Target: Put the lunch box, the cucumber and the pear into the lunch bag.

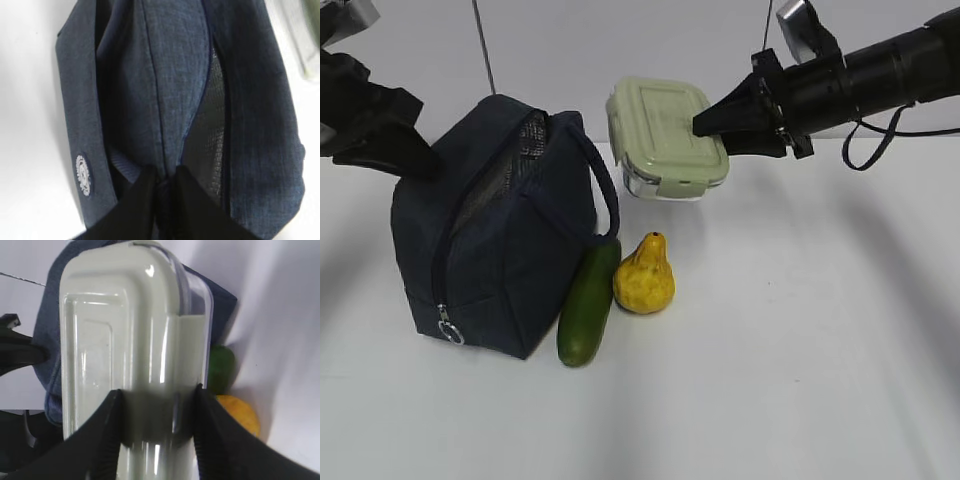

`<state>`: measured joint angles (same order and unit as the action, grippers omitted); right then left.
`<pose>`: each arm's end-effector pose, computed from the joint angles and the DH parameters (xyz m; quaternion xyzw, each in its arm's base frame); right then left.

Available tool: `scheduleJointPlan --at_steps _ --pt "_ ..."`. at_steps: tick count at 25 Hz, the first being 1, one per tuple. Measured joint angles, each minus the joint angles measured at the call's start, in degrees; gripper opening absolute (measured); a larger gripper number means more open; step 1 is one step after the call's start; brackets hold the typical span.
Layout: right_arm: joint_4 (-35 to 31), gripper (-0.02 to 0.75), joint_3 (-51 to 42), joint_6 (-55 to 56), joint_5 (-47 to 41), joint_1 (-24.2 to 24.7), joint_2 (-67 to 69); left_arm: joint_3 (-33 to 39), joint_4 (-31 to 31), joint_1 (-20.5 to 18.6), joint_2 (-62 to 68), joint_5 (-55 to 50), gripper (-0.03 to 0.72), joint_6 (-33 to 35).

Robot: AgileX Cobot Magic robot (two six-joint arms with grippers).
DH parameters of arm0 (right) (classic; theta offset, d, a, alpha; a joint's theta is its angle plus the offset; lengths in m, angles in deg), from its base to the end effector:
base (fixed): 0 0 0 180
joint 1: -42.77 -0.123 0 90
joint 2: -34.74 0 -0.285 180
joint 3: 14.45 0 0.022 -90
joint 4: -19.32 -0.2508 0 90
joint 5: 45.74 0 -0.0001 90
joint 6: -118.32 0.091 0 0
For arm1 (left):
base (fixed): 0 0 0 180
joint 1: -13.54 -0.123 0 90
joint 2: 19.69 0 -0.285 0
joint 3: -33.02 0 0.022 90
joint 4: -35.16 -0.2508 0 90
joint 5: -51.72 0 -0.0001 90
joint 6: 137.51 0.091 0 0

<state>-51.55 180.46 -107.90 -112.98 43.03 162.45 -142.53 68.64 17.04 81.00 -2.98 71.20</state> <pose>0.4361 0.0773 0.2326 -0.1114 0.8378 0.4913 0.2107 0.3321 -0.0614 0.2852 0.1436 0.9399 -0.2177 0.2204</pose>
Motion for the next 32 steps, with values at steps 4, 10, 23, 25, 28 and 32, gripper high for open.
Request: scheduleJointPlan --at_steps 4,10,23,25,28,32 --pt "-4.29 0.299 0.03 0.04 0.33 -0.78 -0.09 0.00 -0.97 0.32 0.00 0.31 0.024 -0.57" --pt "-8.31 0.298 3.24 0.25 0.46 -5.09 -0.68 -1.39 -5.02 3.90 0.00 1.91 0.024 -3.61" --pt "-7.27 0.298 10.38 3.66 -0.71 -12.07 -0.83 -6.25 -6.32 5.92 -0.47 1.93 0.023 -6.55" --pt "-5.35 0.298 10.38 4.12 -0.71 -12.47 -0.83 -6.25 -6.05 5.92 -0.53 2.05 0.023 -6.55" --pt "-2.31 0.298 10.40 4.95 -0.61 -13.38 -0.83 -6.25 -5.29 5.92 -0.53 2.49 0.023 -6.55" --pt "6.49 0.298 10.50 8.39 1.47 -14.73 -0.83 -6.25 -4.76 5.92 -0.53 2.54 0.023 -6.55"
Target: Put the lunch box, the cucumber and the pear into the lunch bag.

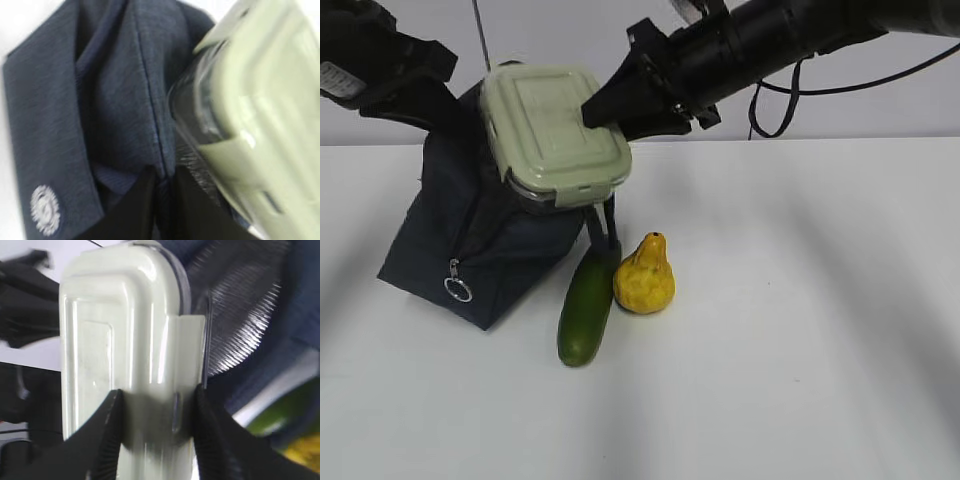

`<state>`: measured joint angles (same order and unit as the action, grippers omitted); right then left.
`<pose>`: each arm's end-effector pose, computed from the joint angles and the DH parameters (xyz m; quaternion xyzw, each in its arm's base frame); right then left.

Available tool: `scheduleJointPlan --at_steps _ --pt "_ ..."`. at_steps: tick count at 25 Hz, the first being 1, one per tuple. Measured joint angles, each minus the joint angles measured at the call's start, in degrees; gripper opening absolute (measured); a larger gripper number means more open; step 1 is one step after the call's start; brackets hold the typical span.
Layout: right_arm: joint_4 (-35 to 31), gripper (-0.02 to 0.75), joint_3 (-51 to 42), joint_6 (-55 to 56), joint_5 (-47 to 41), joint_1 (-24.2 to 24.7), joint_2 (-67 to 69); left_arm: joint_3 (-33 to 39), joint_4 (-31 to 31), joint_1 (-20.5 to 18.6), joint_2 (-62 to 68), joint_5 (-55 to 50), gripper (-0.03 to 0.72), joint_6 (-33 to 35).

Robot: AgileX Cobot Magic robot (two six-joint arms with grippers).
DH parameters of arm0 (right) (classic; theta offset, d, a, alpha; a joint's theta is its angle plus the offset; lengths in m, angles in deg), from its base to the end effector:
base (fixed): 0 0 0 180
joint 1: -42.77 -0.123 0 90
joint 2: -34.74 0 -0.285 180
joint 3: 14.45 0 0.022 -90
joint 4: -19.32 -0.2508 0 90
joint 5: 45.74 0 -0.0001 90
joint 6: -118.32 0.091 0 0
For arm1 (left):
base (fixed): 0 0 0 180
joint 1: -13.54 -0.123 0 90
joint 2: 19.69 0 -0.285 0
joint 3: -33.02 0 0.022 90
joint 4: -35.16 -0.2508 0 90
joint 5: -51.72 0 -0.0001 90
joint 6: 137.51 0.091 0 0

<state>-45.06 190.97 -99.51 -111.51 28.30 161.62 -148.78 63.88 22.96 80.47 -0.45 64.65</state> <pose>0.4176 0.1851 0.2801 -0.2241 0.8269 0.4775 0.1948 0.3372 -0.0910 0.3183 0.1613 0.9280 -0.1994 0.2702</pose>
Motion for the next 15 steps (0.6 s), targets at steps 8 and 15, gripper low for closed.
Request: scheduleJointPlan --at_steps 8,15 --pt "7.40 0.298 0.00 5.74 1.46 -0.13 0.93 0.00 1.34 0.35 0.00 0.08 0.022 -0.05" --pt "11.78 0.298 0.00 10.72 4.61 -0.13 1.54 0.00 4.10 0.56 0.00 -1.32 0.022 0.86"
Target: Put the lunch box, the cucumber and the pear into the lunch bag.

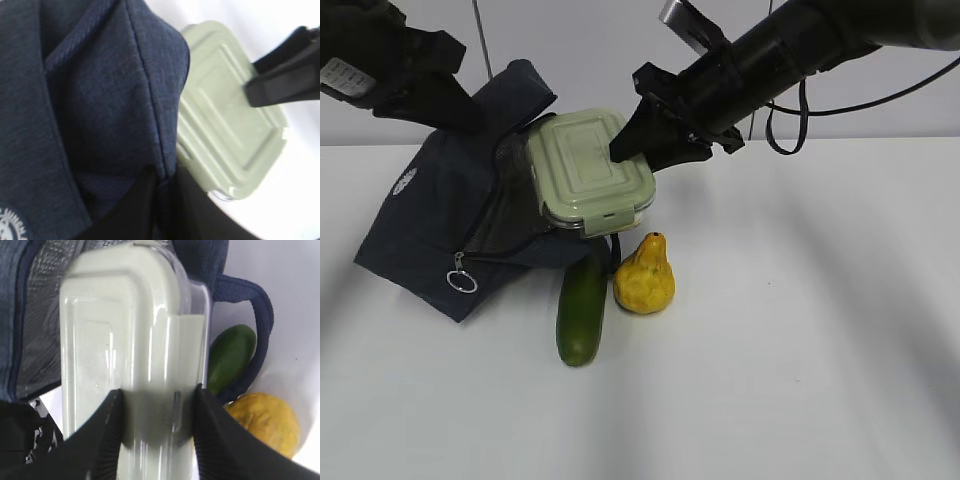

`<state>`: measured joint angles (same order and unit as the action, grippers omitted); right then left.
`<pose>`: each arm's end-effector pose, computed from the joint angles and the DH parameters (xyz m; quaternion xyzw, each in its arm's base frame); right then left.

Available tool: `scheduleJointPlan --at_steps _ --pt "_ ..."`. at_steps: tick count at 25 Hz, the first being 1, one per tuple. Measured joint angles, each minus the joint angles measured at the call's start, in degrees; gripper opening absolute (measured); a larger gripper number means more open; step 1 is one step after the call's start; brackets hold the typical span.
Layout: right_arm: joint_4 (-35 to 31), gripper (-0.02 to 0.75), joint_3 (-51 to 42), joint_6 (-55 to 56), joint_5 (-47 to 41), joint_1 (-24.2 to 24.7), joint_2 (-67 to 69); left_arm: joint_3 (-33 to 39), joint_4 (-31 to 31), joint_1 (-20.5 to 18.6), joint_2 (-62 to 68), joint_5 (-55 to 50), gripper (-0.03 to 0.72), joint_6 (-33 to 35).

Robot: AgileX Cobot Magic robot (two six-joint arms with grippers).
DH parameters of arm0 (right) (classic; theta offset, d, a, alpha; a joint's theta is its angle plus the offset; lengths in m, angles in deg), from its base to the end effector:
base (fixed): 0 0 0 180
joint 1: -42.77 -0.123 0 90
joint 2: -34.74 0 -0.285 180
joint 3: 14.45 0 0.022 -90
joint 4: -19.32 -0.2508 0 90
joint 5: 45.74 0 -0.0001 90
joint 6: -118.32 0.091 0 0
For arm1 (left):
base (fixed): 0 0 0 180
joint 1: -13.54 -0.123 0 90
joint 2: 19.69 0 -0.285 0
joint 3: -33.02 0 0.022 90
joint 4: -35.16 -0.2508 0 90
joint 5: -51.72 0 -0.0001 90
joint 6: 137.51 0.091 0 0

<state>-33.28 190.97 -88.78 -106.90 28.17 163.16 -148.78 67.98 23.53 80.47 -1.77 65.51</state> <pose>0.4274 0.1768 0.2543 -0.1682 0.8861 0.3980 0.1678 0.3340 -0.0991 0.3201 0.1610 0.9228 -0.2330 0.2614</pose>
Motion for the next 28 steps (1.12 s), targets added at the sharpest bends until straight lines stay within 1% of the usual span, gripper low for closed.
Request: scheduleJointPlan --at_steps 4,8,15,19,23,28 --pt "-2.10 0.298 0.00 0.34 1.85 -0.54 0.27 0.00 1.14 2.06 0.00 -0.67 0.022 0.58" --pt "-2.76 0.298 0.36 0.58 3.20 -2.45 0.39 0.00 1.55 4.70 0.00 -0.73 0.022 0.69" --pt "-2.97 0.298 0.56 1.75 6.14 -6.61 0.81 0.00 1.84 4.94 0.00 -0.76 0.022 0.69" --pt "-2.98 0.298 0.56 1.75 6.45 -8.10 1.45 0.00 1.84 4.94 0.00 -1.23 0.022 0.69" --pt "-2.63 0.298 0.56 1.94 6.45 -8.99 1.79 0.00 1.78 4.94 0.00 -1.24 0.022 0.69" --pt "-2.53 0.332 0.56 1.73 6.13 -9.11 1.79 0.00 1.78 4.94 0.00 -1.29 0.022 0.69"
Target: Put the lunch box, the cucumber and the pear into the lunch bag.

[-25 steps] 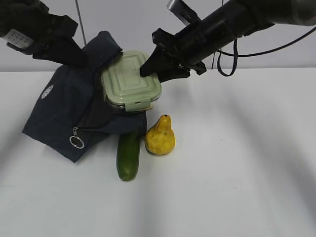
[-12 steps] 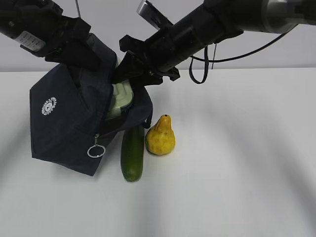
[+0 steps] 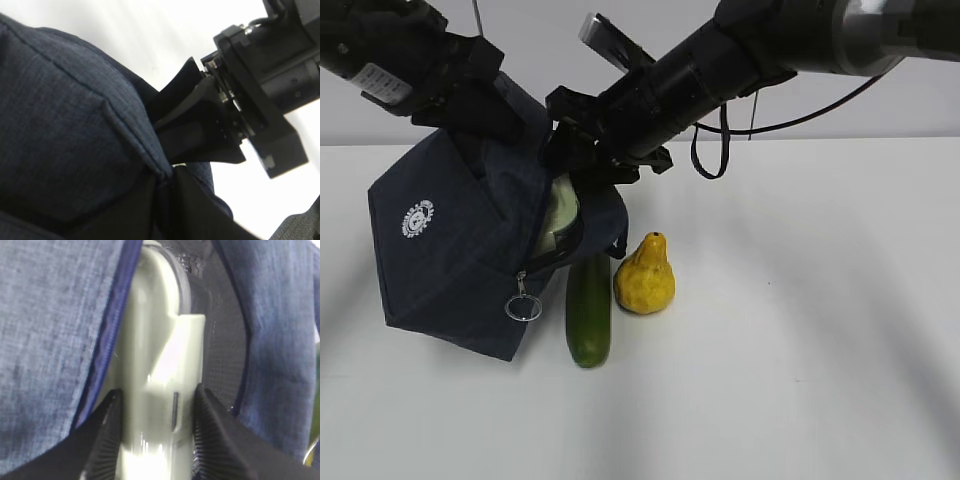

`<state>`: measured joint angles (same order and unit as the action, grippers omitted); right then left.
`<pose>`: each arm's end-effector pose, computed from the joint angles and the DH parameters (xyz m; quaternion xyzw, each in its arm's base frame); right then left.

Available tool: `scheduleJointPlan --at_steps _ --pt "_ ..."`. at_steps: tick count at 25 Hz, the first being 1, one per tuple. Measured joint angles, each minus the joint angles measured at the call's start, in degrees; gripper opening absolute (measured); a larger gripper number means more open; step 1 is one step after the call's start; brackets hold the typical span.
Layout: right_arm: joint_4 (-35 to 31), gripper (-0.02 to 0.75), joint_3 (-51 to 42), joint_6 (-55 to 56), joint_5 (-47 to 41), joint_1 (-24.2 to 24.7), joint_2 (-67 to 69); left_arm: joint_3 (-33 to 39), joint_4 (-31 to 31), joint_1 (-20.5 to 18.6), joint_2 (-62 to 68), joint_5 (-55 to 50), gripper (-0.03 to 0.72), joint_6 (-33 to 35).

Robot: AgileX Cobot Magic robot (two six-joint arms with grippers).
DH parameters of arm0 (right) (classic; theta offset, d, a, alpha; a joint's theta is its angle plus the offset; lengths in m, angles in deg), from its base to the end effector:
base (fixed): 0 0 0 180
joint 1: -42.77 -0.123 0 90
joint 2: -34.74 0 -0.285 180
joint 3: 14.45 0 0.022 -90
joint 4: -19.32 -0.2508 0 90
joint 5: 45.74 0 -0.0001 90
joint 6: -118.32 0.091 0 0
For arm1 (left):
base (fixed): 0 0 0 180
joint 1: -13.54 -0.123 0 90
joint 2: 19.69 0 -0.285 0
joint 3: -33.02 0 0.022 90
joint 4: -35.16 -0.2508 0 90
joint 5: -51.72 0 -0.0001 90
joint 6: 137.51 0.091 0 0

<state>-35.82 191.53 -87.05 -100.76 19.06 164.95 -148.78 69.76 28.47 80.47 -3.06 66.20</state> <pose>0.4080 0.2461 0.2462 -0.1868 0.8732 0.4185 0.1657 0.3220 -0.1296 0.3206 0.2031 0.9129 -0.2583 0.2422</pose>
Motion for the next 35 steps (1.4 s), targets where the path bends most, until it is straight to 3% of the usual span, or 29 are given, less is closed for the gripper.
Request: scheduleJointPlan --at_steps 19,27,35 --pt "2.19 0.340 0.13 -1.35 -3.65 -2.18 0.00 0.10 -2.58 0.10 0.00 -1.52 0.022 0.00" --pt "4.38 0.340 0.13 -1.44 -3.57 -2.20 0.50 3.66 -3.17 0.10 0.06 0.53 0.022 0.00" --pt "1.78 0.340 0.33 -1.94 -4.17 -2.56 4.31 3.98 -4.66 0.10 0.82 0.48 0.022 0.13"
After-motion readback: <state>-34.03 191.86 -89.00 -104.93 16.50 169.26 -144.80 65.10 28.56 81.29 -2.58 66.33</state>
